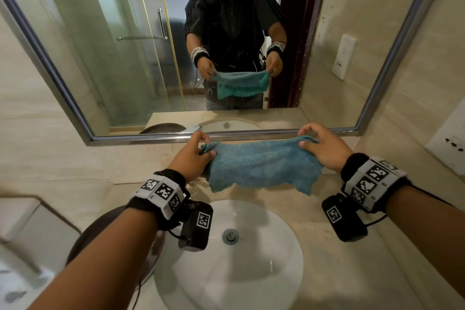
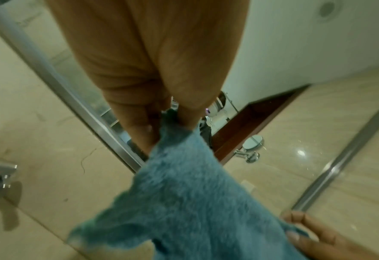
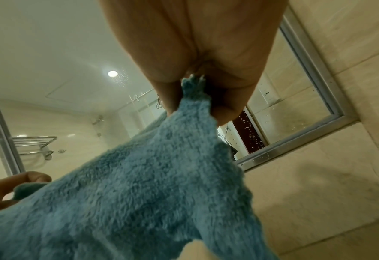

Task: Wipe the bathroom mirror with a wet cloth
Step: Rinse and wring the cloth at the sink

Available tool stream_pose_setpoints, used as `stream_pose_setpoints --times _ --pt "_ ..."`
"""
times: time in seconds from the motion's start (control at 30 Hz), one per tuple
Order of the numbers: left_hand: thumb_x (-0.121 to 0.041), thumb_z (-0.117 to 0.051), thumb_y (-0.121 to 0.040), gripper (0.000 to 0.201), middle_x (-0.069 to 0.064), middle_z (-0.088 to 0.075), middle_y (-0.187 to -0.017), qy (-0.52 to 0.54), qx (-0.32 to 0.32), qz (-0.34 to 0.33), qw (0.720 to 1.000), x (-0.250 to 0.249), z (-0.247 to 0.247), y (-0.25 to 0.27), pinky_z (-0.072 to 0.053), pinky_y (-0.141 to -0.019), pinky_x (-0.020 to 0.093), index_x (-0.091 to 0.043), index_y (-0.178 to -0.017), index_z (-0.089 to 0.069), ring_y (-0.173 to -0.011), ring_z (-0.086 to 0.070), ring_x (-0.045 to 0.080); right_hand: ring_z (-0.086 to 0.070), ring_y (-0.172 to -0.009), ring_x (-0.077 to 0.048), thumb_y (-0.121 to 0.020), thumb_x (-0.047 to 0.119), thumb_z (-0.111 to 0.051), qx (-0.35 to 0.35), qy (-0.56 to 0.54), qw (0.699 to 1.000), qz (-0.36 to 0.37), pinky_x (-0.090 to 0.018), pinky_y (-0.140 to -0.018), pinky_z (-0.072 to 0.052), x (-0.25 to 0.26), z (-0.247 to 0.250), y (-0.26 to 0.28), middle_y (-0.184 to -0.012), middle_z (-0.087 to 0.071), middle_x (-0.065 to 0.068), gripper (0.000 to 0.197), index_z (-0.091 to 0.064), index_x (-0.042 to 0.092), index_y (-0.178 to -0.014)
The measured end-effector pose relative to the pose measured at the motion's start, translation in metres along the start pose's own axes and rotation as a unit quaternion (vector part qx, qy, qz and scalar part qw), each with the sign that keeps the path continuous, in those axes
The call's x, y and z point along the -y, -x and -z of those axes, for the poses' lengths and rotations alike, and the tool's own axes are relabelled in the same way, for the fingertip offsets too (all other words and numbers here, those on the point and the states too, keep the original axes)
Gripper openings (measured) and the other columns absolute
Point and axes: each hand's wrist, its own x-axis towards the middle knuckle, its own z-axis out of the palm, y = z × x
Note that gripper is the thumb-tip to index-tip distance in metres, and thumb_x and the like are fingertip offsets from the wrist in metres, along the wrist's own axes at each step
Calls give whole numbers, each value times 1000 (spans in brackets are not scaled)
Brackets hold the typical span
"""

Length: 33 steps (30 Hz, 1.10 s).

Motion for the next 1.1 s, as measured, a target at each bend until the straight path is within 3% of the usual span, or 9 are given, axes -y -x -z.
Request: stream_pose_setpoints --times 0.1,0.2,0.3,0.4,0.57,0.67,0.83,0.97,1.1 --pt "-21 -48 -97 17 20 -65 -97 -35 -30 -29 999 0 -4 -3 -53 -67 45 -36 -91 -46 -77 -62 29 -59 -63 -17 -97 13 -47 52 -96 994 -15 -25 -47 -45 6 -1 3 -86 -60 -7 19 -50 24 -111" --pt "-25 -54 -94 29 12 -61 -109 -4 14 -32 999 3 -3 -5 -54 -84 46 -51 -106 -50 -97 -61 28 -56 -52 -2 -97 4 -40 88 -108 990 -26 -17 -41 -42 8 -2 3 -80 -57 -2 24 -60 16 -92" --pt "-17 -74 -79 44 1 -60 -113 -46 78 -25 996 4 -2 -4 -52 -92 40 -39 -114 -59 -104 -59 20 -63 -77 -5 -88 3 -59 91 -108 990 -23 -17 -65 -50 5 0 1 -91 -64 -1 14 -65 15 -91" --pt "-9 -75 -77 41 -2 -62 -104 -112 38 -33 992 3 -5 -5 -51 -85 25 -22 -114 -64 -94 -59 14 -60 -98 -18 -72 4 -76 104 -34 994 -23 -31 -88 -49 4 4 1 -108 -62 -1 37 -65 19 -104" --pt "-22 -59 -91 15 6 -60 -84 -201 -11 -85 976 6 -6 -7 -42 -75 29 -12 -86 -68 -79 -51 14 -54 -77 -14 -85 21 -66 59 115 991 34 -31 -75 -43 2 2 1 -81 -61 -4 17 -70 5 -81" --pt "-35 -57 -90 17 5 -54 -96 -235 -17 -78 969 7 -8 -10 -41 -82 29 -22 -81 -63 -94 -47 17 -41 -105 -14 -87 33 -63 25 182 983 0 -31 -96 -32 -3 0 1 -104 -50 2 23 -70 11 -84" --pt "-30 -48 -96 26 -1 -57 -72 -196 -24 -74 978 -5 -34 -5 -37 -57 22 -17 -75 -56 -71 -53 16 -54 -71 -24 -92 27 -52 61 120 988 -73 -31 -61 -41 6 -13 6 -68 -53 -10 31 -52 8 -68" --pt "-23 -46 -98 21 11 -63 -92 -57 44 -38 997 -14 -61 -5 -55 -71 31 -8 -100 -60 -86 -62 25 -60 -77 -29 -96 19 -48 128 -43 979 -150 -41 -68 -54 18 -31 13 -76 -56 -11 23 -49 10 -75" --pt "-9 -59 -86 31 8 -63 -105 -129 153 -75 977 -21 -86 -3 -53 -84 33 -7 -117 -59 -91 -62 22 -61 -74 -18 -100 32 -39 158 -228 943 -184 -27 -59 -53 31 -41 20 -88 -60 -8 25 -54 16 -90"
